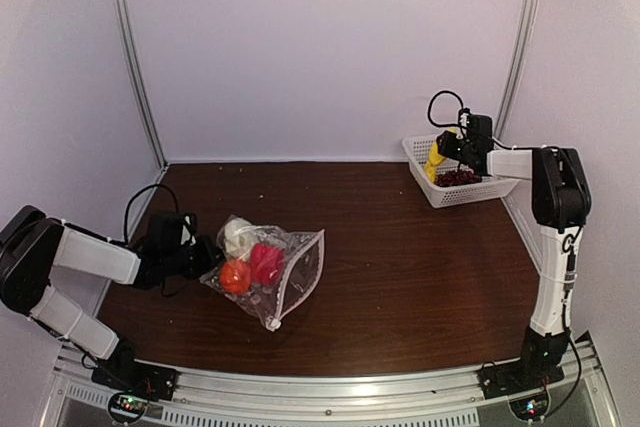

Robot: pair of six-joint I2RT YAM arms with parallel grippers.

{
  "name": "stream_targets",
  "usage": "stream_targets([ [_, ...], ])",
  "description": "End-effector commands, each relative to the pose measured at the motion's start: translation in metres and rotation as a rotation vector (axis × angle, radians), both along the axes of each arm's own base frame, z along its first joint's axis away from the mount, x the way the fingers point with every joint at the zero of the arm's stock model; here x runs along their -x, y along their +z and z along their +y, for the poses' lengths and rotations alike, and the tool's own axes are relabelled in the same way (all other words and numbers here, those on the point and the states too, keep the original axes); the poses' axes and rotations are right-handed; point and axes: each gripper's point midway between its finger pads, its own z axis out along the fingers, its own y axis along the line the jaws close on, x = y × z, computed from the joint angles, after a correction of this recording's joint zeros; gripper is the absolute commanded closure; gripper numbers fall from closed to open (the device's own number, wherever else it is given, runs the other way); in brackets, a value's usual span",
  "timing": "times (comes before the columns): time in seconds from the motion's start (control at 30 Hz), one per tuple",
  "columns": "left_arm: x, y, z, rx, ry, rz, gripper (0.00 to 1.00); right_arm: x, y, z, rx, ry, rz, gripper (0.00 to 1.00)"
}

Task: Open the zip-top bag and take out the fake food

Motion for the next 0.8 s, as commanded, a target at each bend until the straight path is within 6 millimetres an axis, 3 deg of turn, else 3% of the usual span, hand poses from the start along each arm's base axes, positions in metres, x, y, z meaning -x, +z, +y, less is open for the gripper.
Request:
stream_targets([
  [0.0,0.001,-0.007,0.005,-0.004,0.007,0.007,1.00,-0.008,0.002,-0.012,0.041,-0.031,0.028,0.46],
  [0.17,0.000,-0.005,0.005,-0.001,0.001,0.000,1.00,-0.004,0.014,-0.016,0.081,-0.034,0.027,0.30],
  [0.23,-0.001,-0.005,0.004,-0.003,-0.005,-0.001,1.00,0.000,0.021,-0.016,0.094,-0.031,0.026,0.06],
  [0.27,-0.001,-0.004,0.004,-0.002,-0.006,-0.004,1.00,0.002,0.024,-0.018,0.104,-0.035,0.027,0.01],
  [0.47,-0.001,-0.002,0.003,-0.005,-0.015,-0.014,1.00,0.027,0.068,-0.024,0.167,-0.048,-0.035,0.00],
  [0.57,-0.001,-0.002,0.002,-0.007,-0.021,-0.015,1.00,0.046,0.090,-0.016,0.165,0.000,-0.110,0.00],
  [0.7,0.000,0.000,0.001,0.000,-0.030,-0.023,1.00,0.064,0.123,-0.023,0.068,-0.042,-0.196,0.00],
  [0.77,0.000,0.002,0.001,-0.001,-0.035,-0.028,1.00,0.070,0.133,-0.014,0.019,0.051,-0.218,0.00],
])
